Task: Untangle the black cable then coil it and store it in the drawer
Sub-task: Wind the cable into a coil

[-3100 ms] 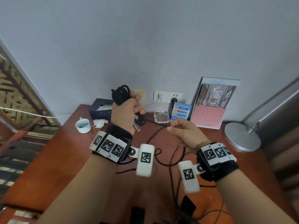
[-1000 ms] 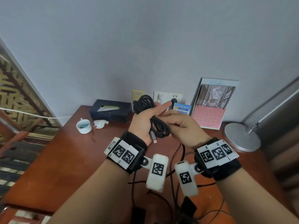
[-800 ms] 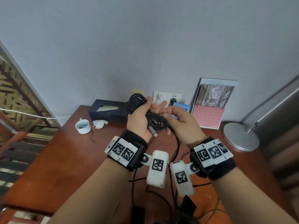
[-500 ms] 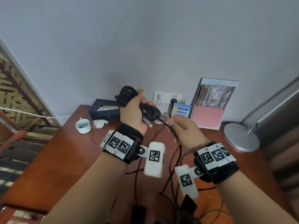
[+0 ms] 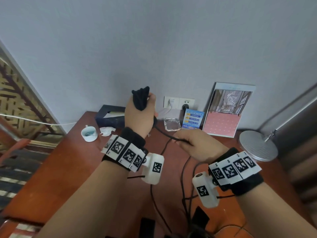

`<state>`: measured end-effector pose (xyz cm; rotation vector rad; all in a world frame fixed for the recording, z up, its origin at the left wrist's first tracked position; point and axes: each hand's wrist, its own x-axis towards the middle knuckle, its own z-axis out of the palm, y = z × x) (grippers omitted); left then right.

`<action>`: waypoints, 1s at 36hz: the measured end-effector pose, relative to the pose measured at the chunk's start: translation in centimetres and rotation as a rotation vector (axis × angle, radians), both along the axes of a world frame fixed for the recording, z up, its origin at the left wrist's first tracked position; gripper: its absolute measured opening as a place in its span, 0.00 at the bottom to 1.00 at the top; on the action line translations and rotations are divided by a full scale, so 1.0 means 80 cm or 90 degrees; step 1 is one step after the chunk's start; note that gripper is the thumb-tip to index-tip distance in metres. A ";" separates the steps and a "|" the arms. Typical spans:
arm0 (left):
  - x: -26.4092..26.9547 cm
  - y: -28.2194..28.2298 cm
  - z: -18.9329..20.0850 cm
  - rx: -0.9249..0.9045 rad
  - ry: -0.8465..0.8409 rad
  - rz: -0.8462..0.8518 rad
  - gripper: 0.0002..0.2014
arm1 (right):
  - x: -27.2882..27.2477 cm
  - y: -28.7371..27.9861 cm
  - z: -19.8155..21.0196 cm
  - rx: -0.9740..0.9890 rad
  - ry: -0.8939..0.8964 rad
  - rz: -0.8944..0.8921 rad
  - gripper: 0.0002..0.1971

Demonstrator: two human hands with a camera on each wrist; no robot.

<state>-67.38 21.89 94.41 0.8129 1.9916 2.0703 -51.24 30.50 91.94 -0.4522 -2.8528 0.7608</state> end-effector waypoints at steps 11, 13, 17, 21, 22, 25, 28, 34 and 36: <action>0.019 0.001 -0.017 -0.245 0.298 -0.190 0.16 | -0.007 -0.008 0.018 0.153 0.115 0.154 0.15; 0.024 0.004 -0.018 -0.247 0.253 -0.223 0.19 | -0.009 -0.009 0.018 0.176 0.158 0.114 0.15; 0.031 0.002 -0.016 -0.246 0.168 -0.268 0.14 | -0.010 -0.006 0.018 0.197 0.246 -0.039 0.19; 0.038 0.001 -0.019 -0.210 0.044 -0.430 0.14 | -0.009 0.008 0.020 0.212 0.197 -0.129 0.20; 0.037 0.001 -0.019 -0.208 0.020 -0.475 0.14 | -0.009 0.011 0.020 0.233 0.179 -0.136 0.18; 0.029 0.003 -0.020 -0.207 0.006 -0.607 0.23 | -0.005 0.014 0.022 0.203 0.196 -0.140 0.17; 0.028 0.001 -0.024 -0.206 0.015 -0.695 0.34 | -0.004 0.014 0.025 0.120 0.174 -0.133 0.24; 0.012 -0.008 -0.032 -0.254 0.106 -0.604 0.17 | 0.004 0.014 0.024 -0.127 0.200 -0.049 0.11; 0.008 -0.010 -0.036 -0.249 0.085 -0.526 0.17 | 0.009 0.017 0.021 -0.205 0.227 -0.077 0.09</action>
